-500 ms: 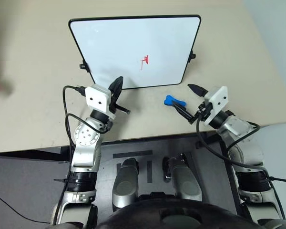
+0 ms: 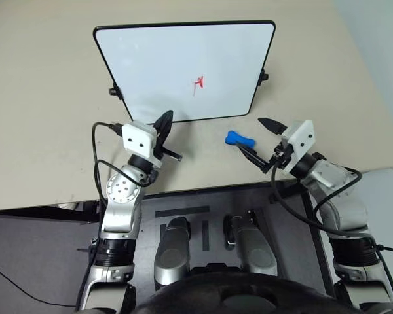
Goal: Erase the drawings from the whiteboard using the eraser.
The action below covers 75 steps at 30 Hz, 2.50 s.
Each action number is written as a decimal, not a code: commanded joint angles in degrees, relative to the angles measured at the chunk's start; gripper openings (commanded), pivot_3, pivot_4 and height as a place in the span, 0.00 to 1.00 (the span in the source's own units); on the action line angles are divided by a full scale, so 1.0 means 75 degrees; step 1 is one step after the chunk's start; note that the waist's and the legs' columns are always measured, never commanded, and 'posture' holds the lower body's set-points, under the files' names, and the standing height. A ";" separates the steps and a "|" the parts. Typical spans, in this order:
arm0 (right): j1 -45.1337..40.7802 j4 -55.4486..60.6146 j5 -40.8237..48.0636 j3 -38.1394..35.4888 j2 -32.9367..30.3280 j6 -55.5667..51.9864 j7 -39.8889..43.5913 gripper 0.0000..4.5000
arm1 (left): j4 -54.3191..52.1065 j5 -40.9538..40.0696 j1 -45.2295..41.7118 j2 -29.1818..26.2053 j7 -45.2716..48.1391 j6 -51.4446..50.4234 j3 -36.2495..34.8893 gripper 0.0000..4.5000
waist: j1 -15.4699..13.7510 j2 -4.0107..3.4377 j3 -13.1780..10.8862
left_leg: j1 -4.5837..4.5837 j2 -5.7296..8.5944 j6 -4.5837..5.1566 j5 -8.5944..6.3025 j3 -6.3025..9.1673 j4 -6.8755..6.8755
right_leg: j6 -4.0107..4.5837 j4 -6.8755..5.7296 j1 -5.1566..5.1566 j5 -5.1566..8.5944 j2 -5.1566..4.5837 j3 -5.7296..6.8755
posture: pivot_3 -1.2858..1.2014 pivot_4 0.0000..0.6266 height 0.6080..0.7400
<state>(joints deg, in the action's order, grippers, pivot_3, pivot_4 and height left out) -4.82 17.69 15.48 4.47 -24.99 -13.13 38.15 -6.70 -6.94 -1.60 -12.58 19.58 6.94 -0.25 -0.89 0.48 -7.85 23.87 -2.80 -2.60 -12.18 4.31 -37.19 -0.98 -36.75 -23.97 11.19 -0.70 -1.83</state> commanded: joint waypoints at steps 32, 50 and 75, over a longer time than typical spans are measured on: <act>-0.1128 -0.1243 -0.0663 0.1087 -0.0808 -0.0466 0.1259 0.97 | -0.0526 0.0285 0.0386 0.0187 -0.0501 0.0266 -0.0272 0.00 | -0.0020 0.0005 0.0003 | -0.0005 -0.0005 -0.0009 0.0003 0.0006 -0.0002 | 0.0048 -0.0011 0.0002 -0.0018 0.0032 -0.0010 | 0.52 0.24 1.00; -0.1496 -0.1810 -0.1234 0.1116 -0.0542 -0.0220 0.0999 0.13 | -0.0397 0.0335 0.0270 0.0303 -0.0587 0.0361 -0.0197 0.00 | -0.0014 0.0007 0.0005 | -0.0018 -0.0022 -0.0010 0.0004 0.0004 0.0001 | 0.0060 -0.0013 0.0004 -0.0026 0.0039 -0.0010 | 0.52 0.24 1.00; -0.2522 -0.0840 -0.1669 0.1456 -0.0311 0.1418 0.1348 0.00 | -0.0344 0.0255 0.0474 0.0133 -0.0416 0.0448 -0.0276 0.00 | 0.0048 0.0006 0.0004 | -0.0020 -0.0026 -0.0014 0.0003 -0.0001 0.0004 | 0.0066 -0.0013 -0.0002 -0.0029 0.0042 -0.0010 | 0.52 0.24 1.00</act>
<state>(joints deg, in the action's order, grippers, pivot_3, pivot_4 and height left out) -20.94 8.08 4.06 13.97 -28.03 -7.47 47.05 -8.21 -4.67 1.36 -11.30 16.18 8.98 -1.87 -0.52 0.53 -7.82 23.70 -3.01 -2.72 -12.17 4.30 -37.16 -0.47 -36.85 -24.00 10.97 -0.37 -1.91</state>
